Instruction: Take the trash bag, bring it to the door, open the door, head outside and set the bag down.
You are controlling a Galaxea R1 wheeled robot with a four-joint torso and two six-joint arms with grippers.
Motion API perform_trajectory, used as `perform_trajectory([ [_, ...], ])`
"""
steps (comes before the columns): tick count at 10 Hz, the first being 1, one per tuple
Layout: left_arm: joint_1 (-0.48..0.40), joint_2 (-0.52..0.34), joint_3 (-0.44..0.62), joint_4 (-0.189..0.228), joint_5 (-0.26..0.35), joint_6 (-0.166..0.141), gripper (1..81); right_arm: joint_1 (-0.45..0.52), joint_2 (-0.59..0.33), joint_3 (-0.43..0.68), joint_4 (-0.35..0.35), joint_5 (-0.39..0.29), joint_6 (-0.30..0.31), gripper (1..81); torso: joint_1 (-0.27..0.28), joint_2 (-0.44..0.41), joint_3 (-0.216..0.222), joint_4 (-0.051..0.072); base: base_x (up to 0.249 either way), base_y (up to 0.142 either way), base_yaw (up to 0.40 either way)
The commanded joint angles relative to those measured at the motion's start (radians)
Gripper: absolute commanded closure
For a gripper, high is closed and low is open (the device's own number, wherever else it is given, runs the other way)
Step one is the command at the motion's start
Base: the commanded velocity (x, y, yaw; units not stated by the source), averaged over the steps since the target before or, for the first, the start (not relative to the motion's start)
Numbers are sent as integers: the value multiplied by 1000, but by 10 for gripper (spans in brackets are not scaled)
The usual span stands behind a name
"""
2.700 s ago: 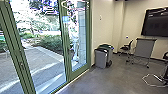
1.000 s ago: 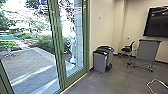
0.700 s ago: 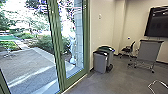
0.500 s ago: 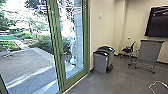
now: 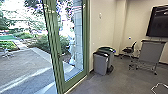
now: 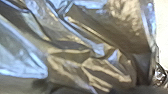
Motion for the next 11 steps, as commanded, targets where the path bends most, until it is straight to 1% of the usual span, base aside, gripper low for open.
perform_trajectory([
  [1, -63, 2, 3, 8, 55, 10, 811, 41, 6, 3, -11, -55, -4, 10, 0, 0, 0, 0, 161, -83, 0],
  [8, -66, 8, 3, 8, 56, 9, 811, 42, 6, 3, -11, -55, -4, 10, 0, 0, 0, 0, 164, -83, 0],
  [11, -66, 7, 3, 8, 56, 9, 811, 42, 6, 3, -11, -55, -4, 10, -1, 0, 0, 0, 165, 0, 0],
])
